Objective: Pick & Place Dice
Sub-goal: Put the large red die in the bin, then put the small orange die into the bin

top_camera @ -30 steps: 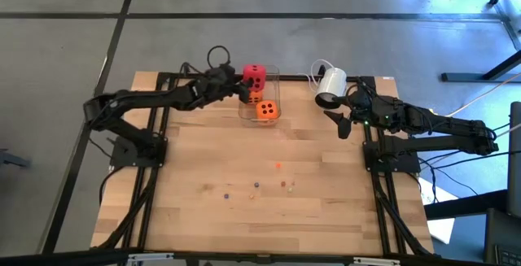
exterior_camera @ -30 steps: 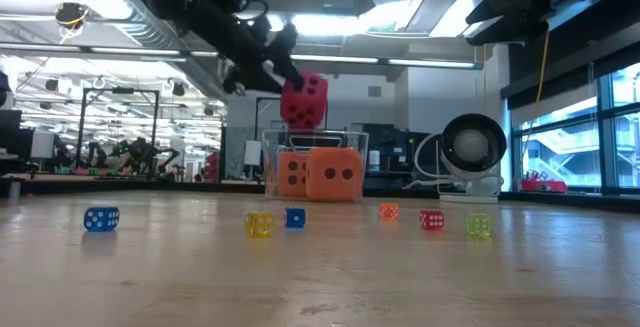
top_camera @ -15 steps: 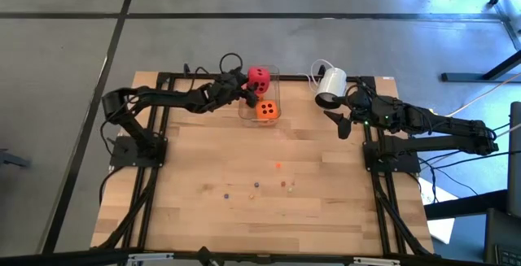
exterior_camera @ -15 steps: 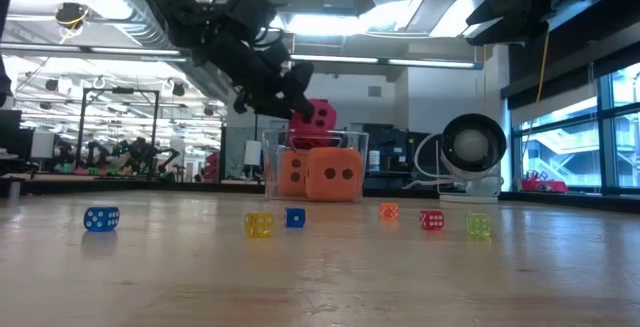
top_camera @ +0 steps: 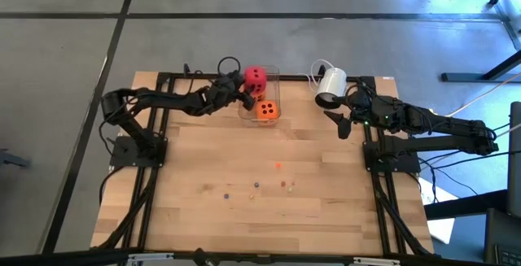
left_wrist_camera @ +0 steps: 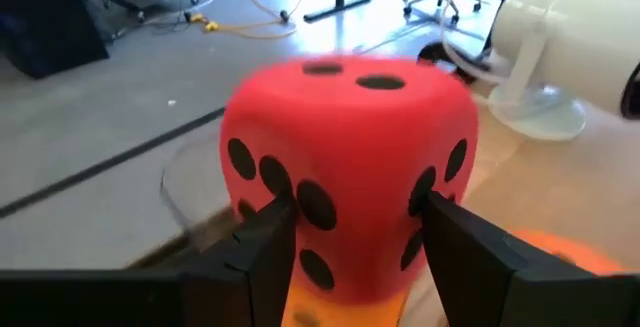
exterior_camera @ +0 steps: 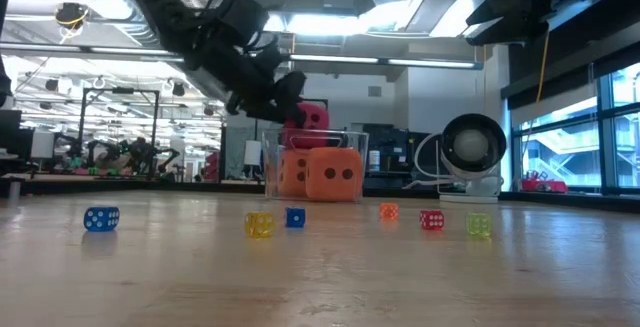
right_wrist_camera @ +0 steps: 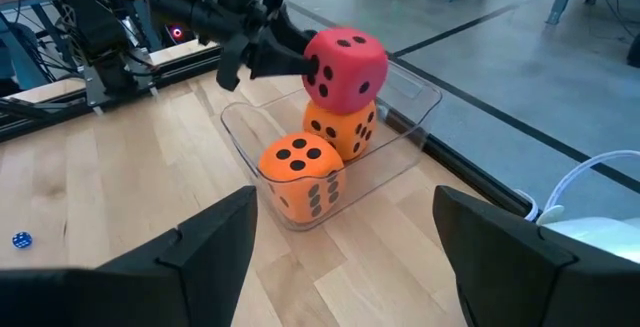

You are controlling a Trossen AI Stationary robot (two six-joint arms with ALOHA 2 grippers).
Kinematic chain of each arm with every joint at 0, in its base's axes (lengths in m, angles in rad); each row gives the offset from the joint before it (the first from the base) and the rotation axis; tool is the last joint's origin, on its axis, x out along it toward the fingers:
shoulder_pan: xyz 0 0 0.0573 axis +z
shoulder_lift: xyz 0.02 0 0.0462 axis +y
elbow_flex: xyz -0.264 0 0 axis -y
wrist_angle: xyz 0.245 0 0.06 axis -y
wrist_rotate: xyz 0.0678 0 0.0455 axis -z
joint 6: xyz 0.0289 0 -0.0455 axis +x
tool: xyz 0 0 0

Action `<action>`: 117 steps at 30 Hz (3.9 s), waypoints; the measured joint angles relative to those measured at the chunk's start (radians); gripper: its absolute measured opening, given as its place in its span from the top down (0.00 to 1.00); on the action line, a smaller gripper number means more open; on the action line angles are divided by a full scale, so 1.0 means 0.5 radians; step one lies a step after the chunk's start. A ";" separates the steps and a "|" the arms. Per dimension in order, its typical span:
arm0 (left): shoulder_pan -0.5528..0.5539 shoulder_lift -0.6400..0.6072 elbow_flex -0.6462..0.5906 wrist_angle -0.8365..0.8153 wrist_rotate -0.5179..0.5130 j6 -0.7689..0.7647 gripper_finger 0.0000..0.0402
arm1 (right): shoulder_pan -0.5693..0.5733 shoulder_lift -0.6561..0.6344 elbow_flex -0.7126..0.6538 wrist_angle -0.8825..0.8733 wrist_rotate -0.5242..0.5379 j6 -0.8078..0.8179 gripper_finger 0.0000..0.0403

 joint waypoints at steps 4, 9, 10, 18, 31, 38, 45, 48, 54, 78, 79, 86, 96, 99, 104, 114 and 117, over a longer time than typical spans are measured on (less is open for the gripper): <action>0.000 0.000 -0.136 0.155 -0.005 -0.031 0.52 | 0.000 0.001 0.000 0.000 0.000 0.000 0.25; -0.005 -0.001 -0.164 0.191 -0.004 -0.032 0.52 | 0.000 0.000 0.000 0.000 0.000 -0.001 0.25; -0.008 -0.001 -0.164 0.190 -0.004 -0.024 0.52 | 0.000 0.000 0.000 0.000 0.000 -0.001 0.25; -0.015 -0.001 -0.165 0.188 -0.001 0.028 0.52 | 0.000 0.000 0.000 0.000 0.000 -0.001 0.25; -0.014 -0.116 -0.163 0.186 0.033 0.029 0.34 | -0.001 0.000 0.000 0.017 -0.001 0.013 0.25; -0.018 -0.336 -0.163 0.183 0.184 0.029 0.33 | -0.001 0.014 0.001 0.079 -0.013 0.125 0.25; -0.073 -0.605 -0.161 0.148 0.709 -0.079 0.32 | 0.029 0.274 0.001 0.247 -0.426 0.063 0.25; -0.123 -0.686 -0.161 0.065 0.853 -0.083 0.33 | 0.080 0.499 0.001 0.310 -0.516 0.060 0.25; -0.219 -0.763 -0.161 -0.061 0.849 -0.181 0.32 | 0.213 0.926 0.001 0.513 -0.549 -0.210 0.25; -0.413 -1.047 -0.162 -1.264 1.325 -0.438 0.33 | 0.400 1.937 0.001 1.175 -0.695 -0.105 0.40; -0.413 -1.069 -0.162 -1.344 1.325 -0.459 0.33 | 0.404 1.961 0.001 1.213 -0.721 -0.105 0.40; -0.413 -1.173 -0.162 -1.665 1.322 -0.551 0.32 | 0.421 2.113 0.001 1.338 -0.712 -0.122 0.40; -0.412 -1.178 -0.163 -1.662 1.280 -0.549 0.32 | 0.424 2.263 0.000 1.380 -0.740 -0.262 0.41; -0.412 -1.178 -0.163 -1.662 1.279 -0.550 0.33 | 0.430 2.299 0.001 1.406 -0.771 -0.268 0.42; -0.412 -1.178 -0.163 -1.662 1.270 -0.549 0.32 | 0.455 2.327 0.005 1.434 -0.732 -0.326 0.49; -0.412 -1.178 -0.162 -1.662 1.267 -0.547 0.32 | 0.464 2.331 0.005 1.442 -0.702 -0.368 0.77; -0.412 -1.178 -0.163 -1.664 1.269 -0.558 0.32 | 0.464 2.332 0.015 1.431 -0.703 -0.379 0.84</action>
